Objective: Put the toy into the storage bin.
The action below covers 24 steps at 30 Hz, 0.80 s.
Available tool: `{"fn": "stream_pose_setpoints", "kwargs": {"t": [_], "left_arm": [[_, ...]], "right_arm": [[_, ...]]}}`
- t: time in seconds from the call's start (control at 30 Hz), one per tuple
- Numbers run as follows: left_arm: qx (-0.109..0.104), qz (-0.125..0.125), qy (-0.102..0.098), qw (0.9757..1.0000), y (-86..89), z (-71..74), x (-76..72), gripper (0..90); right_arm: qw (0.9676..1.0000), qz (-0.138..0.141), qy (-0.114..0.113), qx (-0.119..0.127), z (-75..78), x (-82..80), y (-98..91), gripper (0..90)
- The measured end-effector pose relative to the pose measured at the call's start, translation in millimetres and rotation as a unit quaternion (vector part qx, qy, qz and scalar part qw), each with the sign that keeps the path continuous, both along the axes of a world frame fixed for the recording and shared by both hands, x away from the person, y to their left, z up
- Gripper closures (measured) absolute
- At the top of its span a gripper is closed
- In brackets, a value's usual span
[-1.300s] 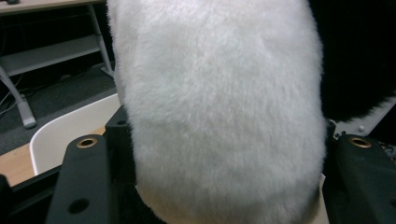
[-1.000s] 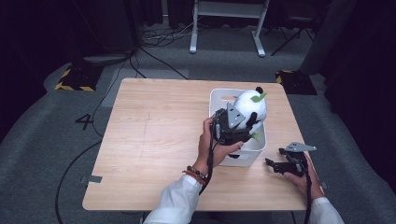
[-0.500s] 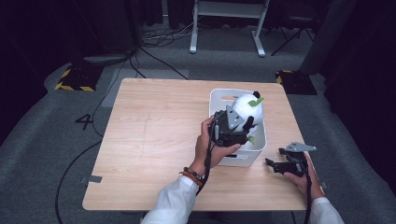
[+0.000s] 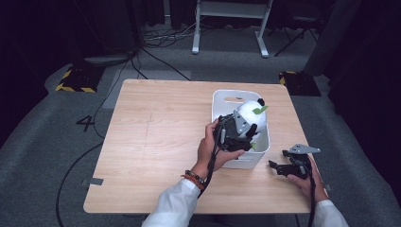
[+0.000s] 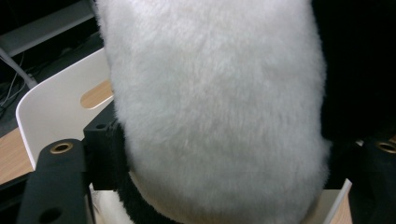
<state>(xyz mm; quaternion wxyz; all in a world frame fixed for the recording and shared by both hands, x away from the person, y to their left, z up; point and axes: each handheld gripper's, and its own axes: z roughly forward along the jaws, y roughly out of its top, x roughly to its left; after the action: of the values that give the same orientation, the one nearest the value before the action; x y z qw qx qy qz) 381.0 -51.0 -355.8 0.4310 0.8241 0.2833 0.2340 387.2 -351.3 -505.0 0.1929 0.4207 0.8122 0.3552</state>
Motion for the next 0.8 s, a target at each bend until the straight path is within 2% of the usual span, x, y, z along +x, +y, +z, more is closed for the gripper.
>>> {"fn": "stream_pose_setpoints", "kwargs": {"t": [0.13, 0.2, 0.37, 0.5, 0.8], "left_arm": [[0.008, -0.001, 0.014, 0.9999, 0.0, -1.6, 1.8, 21.3], [0.02, -0.002, 0.028, 0.9994, 0.0, -4.8, 4.2, 20.1], [0.024, -0.002, 0.035, 0.9991, 0.5, -8.7, 5.6, 19.6], [0.038, 0.0, 0.045, 0.9982, 1.1, -9.9, 6.6, 18.4], [0.045, -0.002, 0.057, 0.9973, 5.7, -8.9, 5.9, 17.1]], "right_arm": [[1.0, 0.0, 0.0, 0.0, 0.0, 0.0, 0.0, 17.4], [1.0, 0.0, 0.0, 0.0, 0.0, 0.0, 0.0, 17.4], [1.0, 0.0, 0.0, 0.0, 0.0, 0.0, 0.0, 17.4], [1.0, 0.0, 0.0, 0.0, 0.0, 0.0, 0.0, 17.4], [1.0, 0.0, 0.0, 0.0, 0.0, 0.0, 0.0, 17.4]]}}
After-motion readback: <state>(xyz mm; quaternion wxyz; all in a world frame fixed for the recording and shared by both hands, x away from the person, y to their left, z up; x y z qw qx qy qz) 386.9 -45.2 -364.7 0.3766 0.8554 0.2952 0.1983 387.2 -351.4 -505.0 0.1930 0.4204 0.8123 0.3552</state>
